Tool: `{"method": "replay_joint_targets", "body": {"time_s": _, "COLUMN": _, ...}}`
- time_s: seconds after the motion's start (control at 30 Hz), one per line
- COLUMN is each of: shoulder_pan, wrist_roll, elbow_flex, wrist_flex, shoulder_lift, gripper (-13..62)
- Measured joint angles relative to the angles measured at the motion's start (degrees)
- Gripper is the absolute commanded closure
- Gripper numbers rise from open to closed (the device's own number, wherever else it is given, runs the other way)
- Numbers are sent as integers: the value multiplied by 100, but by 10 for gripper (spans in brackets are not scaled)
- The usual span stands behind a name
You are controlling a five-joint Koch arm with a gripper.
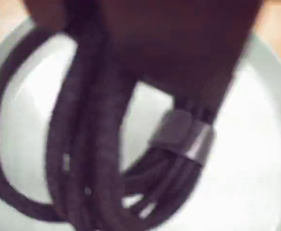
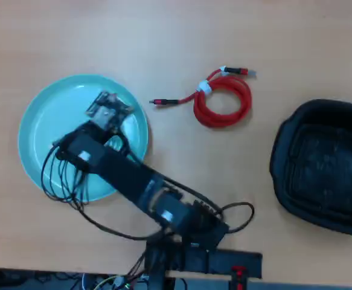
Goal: Put a black charging cable in a black bowl and put a red charging cable in a green bowl
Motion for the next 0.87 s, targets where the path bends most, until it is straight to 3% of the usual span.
{"method": "replay_joint_targets", "body": {"time_s": 0.2, "shoulder_pan": 536, "wrist_roll": -123, "elbow_flex": 0, "wrist_flex": 132, "shoulder_lift": 1107, "gripper": 557}}
{"method": "replay_joint_targets", "body": {"time_s": 0.67, "shoulder_pan": 2338, "wrist_roll": -246, "elbow_flex": 0, "wrist_flex": 70, "shoulder_lift": 1600, "gripper": 557}}
{"method": "replay_joint_targets", "body": {"time_s": 0.87, "shoulder_pan": 3006, "wrist_roll": -826, "elbow_flex": 18, "wrist_flex": 18, "shoulder_lift": 2364, "gripper": 557}}
